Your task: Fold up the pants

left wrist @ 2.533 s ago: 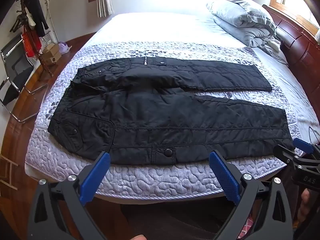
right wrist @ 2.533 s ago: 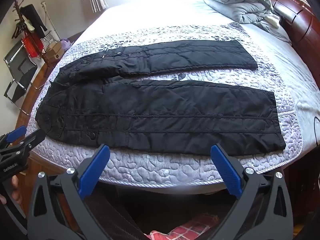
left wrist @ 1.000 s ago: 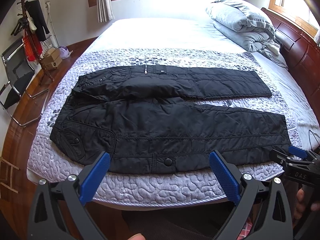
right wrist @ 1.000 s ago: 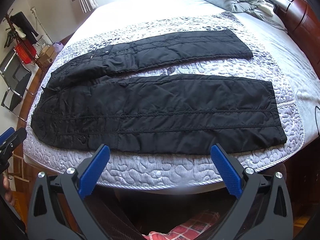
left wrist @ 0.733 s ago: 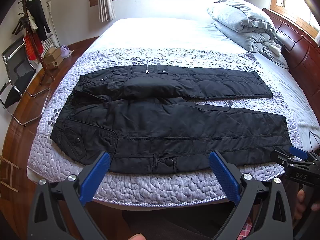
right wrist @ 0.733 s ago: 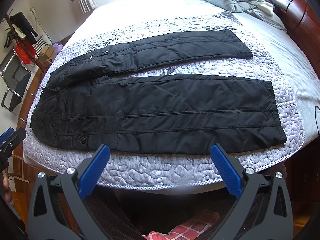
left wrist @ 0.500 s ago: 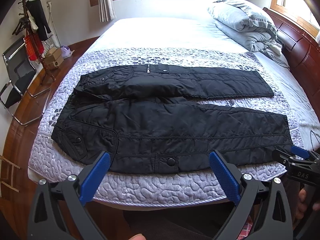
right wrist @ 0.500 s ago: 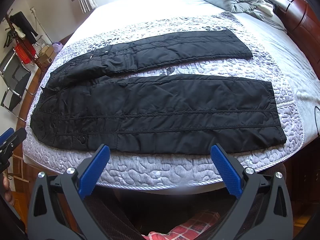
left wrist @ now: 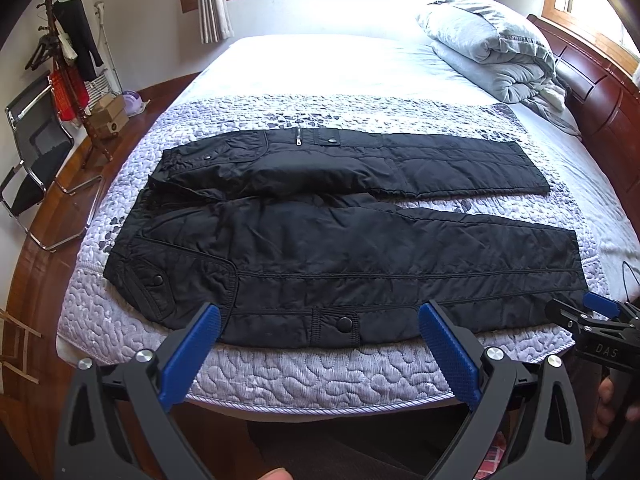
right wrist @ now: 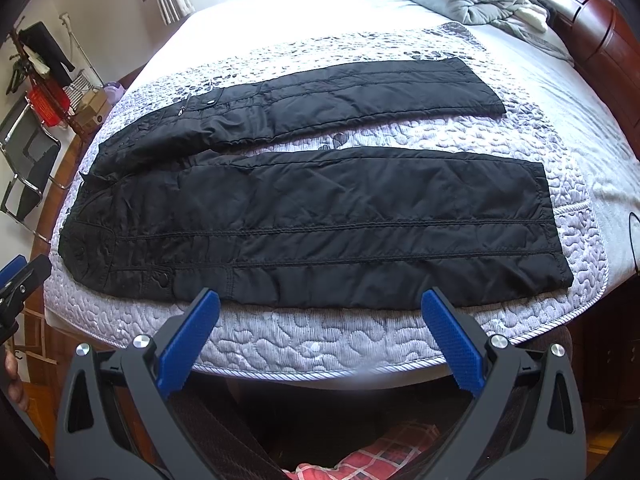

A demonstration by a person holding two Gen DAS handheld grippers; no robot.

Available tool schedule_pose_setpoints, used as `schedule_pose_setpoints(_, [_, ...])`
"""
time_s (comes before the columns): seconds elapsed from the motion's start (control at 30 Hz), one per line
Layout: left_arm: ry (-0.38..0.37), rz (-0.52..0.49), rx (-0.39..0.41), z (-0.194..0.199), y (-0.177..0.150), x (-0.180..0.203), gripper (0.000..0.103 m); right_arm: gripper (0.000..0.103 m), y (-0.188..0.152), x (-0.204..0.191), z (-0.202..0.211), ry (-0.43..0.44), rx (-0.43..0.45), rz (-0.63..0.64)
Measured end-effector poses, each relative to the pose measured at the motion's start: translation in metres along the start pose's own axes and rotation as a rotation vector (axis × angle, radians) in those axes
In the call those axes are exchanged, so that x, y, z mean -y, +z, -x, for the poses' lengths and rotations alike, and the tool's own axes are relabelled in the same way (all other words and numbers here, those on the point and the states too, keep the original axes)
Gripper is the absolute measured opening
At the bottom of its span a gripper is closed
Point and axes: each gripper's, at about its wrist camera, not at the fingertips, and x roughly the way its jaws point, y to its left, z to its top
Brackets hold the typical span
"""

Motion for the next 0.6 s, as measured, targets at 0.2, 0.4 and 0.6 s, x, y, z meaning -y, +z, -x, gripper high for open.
schedule_pose_setpoints(0.2, [0.002, 0.001, -0.001, -0.002, 0.001, -0.003, 0.099, 0.101, 0.001, 0.000, -0.004, -0.002, -0.008, -0.004])
schedule_pose_setpoints(0.4, [0.006, -0.003, -0.003, -0.005, 0.004, -0.003, 0.099, 0.101, 0.002, 0.001, -0.006, -0.003, -0.011, -0.004])
schedule_pose_setpoints(0.6, [0.012, -0.006, -0.014, -0.012, 0.008, -0.002, 0.099, 0.101, 0.007, 0.007, -0.014, -0.011, -0.016, -0.015])
